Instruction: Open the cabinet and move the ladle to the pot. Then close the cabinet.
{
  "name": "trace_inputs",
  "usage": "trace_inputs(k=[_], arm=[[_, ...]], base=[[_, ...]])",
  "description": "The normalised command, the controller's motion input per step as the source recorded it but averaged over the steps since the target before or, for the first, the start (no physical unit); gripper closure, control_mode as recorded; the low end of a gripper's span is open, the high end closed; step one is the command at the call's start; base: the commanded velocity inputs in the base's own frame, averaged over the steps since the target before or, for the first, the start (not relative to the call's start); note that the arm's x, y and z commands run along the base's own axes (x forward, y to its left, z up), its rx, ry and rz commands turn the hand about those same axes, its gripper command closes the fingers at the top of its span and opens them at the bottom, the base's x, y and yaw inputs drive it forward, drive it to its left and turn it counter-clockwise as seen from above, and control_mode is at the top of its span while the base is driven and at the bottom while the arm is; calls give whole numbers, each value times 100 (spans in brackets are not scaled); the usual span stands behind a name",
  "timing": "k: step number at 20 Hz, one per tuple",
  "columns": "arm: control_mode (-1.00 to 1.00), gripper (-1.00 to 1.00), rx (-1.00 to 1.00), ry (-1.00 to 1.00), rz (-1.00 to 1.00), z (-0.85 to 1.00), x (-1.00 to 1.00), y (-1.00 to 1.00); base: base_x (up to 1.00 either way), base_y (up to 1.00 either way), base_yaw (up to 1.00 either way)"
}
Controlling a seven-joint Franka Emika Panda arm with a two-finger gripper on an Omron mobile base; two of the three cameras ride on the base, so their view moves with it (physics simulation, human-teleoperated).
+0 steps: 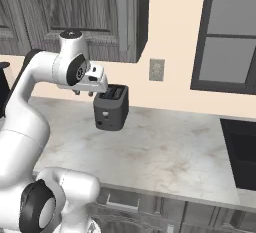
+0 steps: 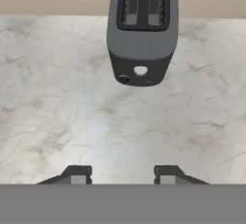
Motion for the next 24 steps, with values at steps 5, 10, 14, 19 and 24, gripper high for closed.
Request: trace_inputs(k=[5,10,14,19,24], arm=[[-100,-100,0,-1,0,0,-28,0],[-100,-100,-1,-13,-8,2,-61,-7],[-100,-100,-5,-6,-11,23,-42,-36],[-100,-100,-7,0,-14,37,-5,-54],[-100,-100,-4,-9,-7,50,0,-34]], base=[[0,0,0],[0,0,0],[0,0,0],[0,0,0],[0,0,0]])
